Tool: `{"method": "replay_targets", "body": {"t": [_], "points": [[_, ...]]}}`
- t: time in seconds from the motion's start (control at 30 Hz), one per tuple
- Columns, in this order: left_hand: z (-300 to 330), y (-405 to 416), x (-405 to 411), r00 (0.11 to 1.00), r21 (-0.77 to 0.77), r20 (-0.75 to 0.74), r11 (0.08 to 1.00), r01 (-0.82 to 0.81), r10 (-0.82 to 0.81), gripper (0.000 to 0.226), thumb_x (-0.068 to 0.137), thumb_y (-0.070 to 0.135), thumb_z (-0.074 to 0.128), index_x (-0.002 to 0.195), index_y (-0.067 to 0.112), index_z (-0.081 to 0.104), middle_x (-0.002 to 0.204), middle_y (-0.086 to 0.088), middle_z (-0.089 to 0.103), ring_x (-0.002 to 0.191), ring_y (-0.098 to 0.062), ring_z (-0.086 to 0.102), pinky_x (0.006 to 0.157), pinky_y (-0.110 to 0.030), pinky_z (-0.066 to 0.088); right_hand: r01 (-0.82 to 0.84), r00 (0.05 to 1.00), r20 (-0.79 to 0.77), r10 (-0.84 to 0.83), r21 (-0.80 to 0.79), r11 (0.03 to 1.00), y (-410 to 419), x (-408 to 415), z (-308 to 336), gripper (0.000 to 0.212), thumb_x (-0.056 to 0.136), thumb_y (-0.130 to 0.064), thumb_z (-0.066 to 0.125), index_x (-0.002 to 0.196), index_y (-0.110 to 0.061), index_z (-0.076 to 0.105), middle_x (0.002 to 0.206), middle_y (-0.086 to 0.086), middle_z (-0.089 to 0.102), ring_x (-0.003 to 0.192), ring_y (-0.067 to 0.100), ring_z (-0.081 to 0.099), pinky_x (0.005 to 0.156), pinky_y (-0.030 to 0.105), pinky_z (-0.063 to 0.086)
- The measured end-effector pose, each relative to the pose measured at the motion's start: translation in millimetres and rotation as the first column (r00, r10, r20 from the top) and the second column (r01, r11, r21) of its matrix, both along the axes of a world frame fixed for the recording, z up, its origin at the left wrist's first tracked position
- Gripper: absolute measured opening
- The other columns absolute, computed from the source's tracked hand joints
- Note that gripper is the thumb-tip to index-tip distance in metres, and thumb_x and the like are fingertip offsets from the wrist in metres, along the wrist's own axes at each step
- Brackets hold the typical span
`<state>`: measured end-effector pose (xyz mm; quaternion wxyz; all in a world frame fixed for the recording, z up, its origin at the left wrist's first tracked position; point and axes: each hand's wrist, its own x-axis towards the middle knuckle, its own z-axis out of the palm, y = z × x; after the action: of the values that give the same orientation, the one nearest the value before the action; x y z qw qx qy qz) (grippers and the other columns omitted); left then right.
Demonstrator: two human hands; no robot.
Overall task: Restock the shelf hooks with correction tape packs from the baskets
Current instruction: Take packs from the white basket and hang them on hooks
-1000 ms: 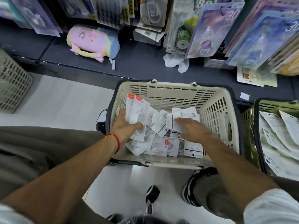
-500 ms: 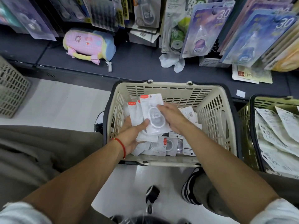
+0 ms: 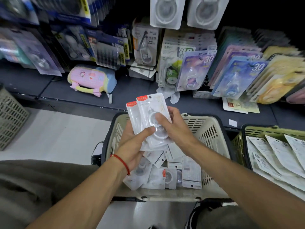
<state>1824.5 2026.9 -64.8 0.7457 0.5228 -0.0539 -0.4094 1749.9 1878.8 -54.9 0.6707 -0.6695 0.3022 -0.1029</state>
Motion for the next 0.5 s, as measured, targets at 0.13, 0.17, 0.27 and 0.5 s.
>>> {"method": "replay_targets", "body": {"t": [0.13, 0.17, 0.27, 0.5], "points": [[54, -41, 1, 0.991, -0.156, 0.093, 0.982, 0.111, -0.098, 0.081, 0.077, 0.016, 0.09, 0.147, 0.021, 0.047, 0.137, -0.009, 0.07, 0.123, -0.03, 0.07, 0.094, -0.047, 0.061, 0.056, 0.996, 0.083, -0.043, -0.159, 0.986, -37, -18, 73, 0.031, 0.094, -0.059, 0.07, 0.111, -0.033, 0.071, 0.096, -0.014, 0.079, 0.087, 0.006, 0.076, 0.075, 0.028, 0.06], [69, -52, 1, 0.982, -0.178, 0.135, 0.971, 0.156, -0.133, 0.084, 0.078, 0.02, 0.09, 0.148, 0.024, 0.044, 0.14, -0.006, 0.068, 0.127, -0.028, 0.068, 0.099, -0.048, 0.059, 0.086, 0.992, 0.103, -0.067, -0.196, 0.977, -49, -20, 92, 0.031, 0.095, -0.057, 0.069, 0.108, -0.03, 0.074, 0.091, -0.014, 0.078, 0.084, 0.007, 0.074, 0.077, 0.031, 0.059], [114, -87, 9, 0.945, -0.2, 0.241, 0.942, 0.27, -0.22, 0.086, 0.086, 0.021, 0.082, 0.154, 0.035, 0.033, 0.146, 0.004, 0.064, 0.134, -0.022, 0.062, 0.111, -0.053, 0.051, 0.182, 0.975, 0.177, -0.136, -0.275, 0.944, -77, -22, 141, 0.033, 0.099, -0.051, 0.066, 0.092, -0.02, 0.074, 0.071, -0.016, 0.069, 0.068, 0.002, 0.064, 0.066, 0.023, 0.053], [183, -111, 54, 0.794, -0.086, 0.515, 0.901, 0.425, -0.325, 0.075, 0.094, 0.015, 0.079, 0.145, 0.052, 0.037, 0.141, 0.014, 0.066, 0.129, -0.024, 0.066, 0.098, -0.06, 0.057, 0.359, 0.889, 0.403, -0.217, -0.32, 0.877, -99, -19, 184, 0.033, 0.1, -0.05, 0.064, 0.114, -0.021, 0.073, 0.102, -0.009, 0.08, 0.093, 0.009, 0.077, 0.075, 0.03, 0.06]]}}
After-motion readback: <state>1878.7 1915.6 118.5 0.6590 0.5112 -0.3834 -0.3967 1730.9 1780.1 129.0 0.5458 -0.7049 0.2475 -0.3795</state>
